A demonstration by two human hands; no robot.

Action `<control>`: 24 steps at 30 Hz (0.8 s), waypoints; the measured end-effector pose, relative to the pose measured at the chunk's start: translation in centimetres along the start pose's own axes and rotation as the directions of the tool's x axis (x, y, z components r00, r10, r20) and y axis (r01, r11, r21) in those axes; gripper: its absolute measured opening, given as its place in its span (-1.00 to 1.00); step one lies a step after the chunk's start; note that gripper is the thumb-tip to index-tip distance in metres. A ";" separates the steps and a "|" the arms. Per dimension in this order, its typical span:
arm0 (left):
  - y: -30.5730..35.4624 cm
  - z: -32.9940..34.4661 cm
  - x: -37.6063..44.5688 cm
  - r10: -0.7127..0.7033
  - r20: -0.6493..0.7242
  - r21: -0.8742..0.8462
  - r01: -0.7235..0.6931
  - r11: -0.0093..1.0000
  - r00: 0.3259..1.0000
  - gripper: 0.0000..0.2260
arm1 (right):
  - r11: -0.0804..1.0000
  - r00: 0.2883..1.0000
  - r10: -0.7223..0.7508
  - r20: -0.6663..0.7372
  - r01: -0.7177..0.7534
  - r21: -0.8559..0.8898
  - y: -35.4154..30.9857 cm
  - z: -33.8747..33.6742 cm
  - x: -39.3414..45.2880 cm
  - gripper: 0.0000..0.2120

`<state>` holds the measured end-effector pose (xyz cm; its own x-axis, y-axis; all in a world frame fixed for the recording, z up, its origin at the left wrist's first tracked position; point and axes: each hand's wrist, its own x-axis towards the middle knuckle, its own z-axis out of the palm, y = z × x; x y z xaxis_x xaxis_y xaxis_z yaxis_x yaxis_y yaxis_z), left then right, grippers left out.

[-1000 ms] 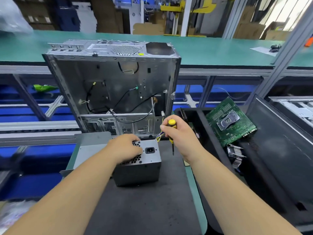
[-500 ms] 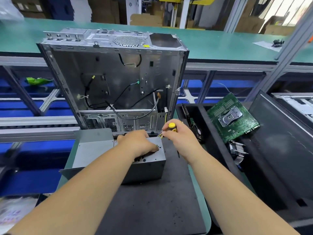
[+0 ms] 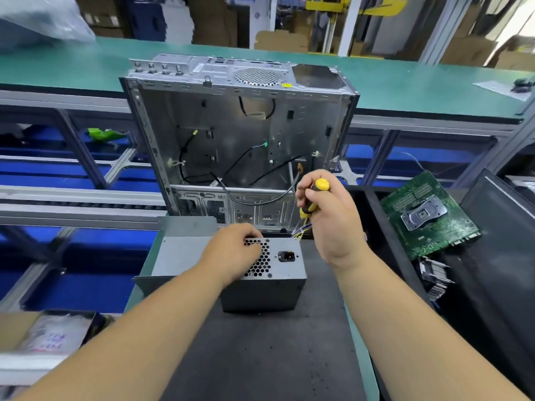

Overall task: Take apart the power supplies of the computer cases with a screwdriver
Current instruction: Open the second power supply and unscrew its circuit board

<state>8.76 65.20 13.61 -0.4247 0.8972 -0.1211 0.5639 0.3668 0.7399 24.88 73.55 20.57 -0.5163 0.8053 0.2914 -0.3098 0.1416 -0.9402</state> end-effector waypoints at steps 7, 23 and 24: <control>-0.4 0.3 -0.6 0.110 -0.082 0.181 -0.094 0.979 0.991 -0.79 | 0.985 0.990 0.120 0.071 -0.128 0.117 0.8 3.2 1.2 -0.88; -1.2 0.2 -2.0 0.212 -0.159 0.224 -0.174 0.959 0.964 -0.75 | 0.986 0.986 0.138 0.088 -0.145 0.077 0.8 4.5 1.0 -0.76; -1.1 0.2 -2.1 0.212 -0.158 0.222 -0.174 0.959 0.965 -0.75 | 0.986 0.987 0.138 0.088 -0.145 0.079 0.8 4.4 0.9 -0.76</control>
<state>9.11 62.98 12.91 -0.4021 0.9042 0.1443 0.7720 0.2501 0.5843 20.63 71.86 20.85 -0.6222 0.7635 0.1731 -0.2936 -0.0226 -0.9557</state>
